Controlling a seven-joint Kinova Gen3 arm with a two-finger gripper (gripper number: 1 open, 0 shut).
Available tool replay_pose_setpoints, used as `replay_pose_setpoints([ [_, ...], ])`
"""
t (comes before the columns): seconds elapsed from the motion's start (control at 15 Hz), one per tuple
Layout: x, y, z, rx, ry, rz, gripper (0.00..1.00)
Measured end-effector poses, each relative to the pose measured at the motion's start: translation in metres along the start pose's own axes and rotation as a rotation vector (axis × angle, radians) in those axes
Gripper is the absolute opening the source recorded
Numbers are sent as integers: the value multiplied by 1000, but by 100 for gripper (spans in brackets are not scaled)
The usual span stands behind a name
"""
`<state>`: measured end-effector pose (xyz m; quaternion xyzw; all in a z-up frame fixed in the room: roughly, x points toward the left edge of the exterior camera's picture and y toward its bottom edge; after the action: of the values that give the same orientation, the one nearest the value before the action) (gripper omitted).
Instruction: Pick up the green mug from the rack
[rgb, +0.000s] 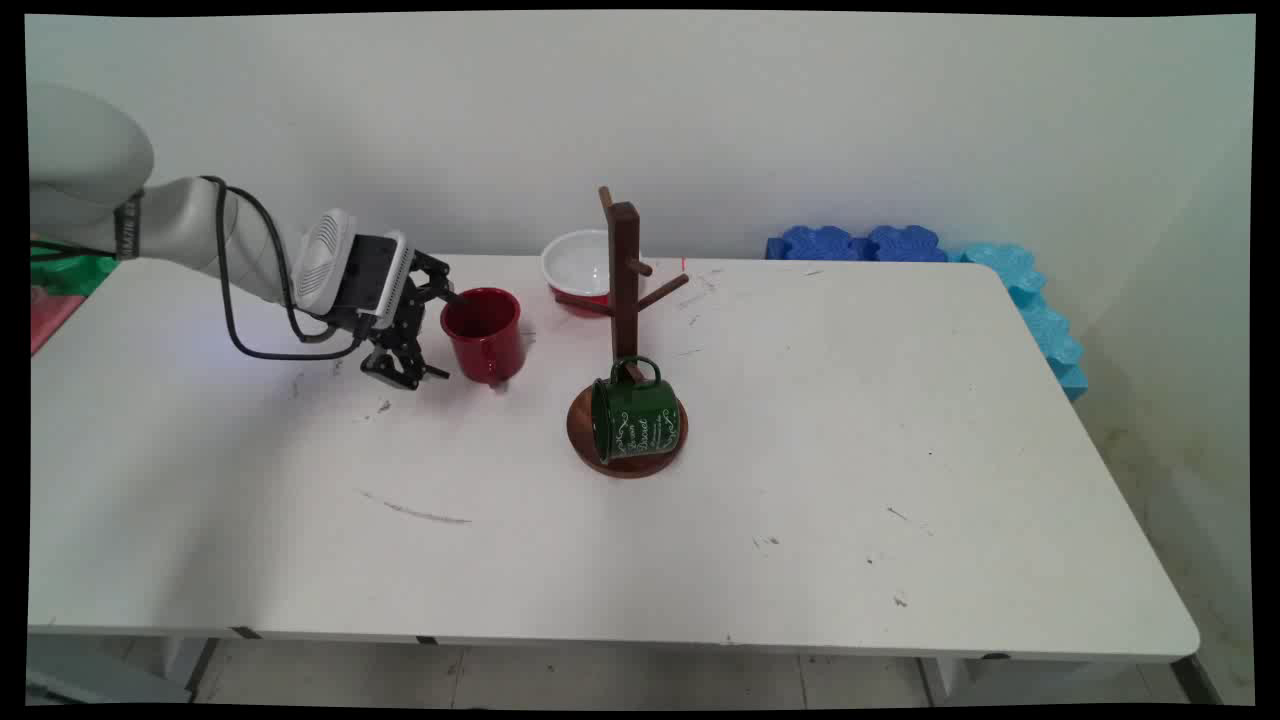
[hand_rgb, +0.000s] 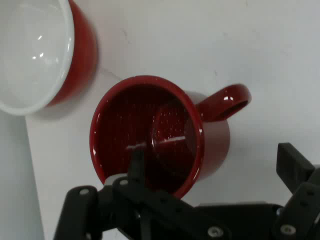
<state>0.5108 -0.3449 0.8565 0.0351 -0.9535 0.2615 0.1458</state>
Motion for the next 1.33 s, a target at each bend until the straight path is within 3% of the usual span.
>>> replay_pose_setpoints([
  [0.53, 11, 9, -15, -15, 52, -135, 100],
  [1.33, 39, 35, -32, -133, 195, -503, 100],
])
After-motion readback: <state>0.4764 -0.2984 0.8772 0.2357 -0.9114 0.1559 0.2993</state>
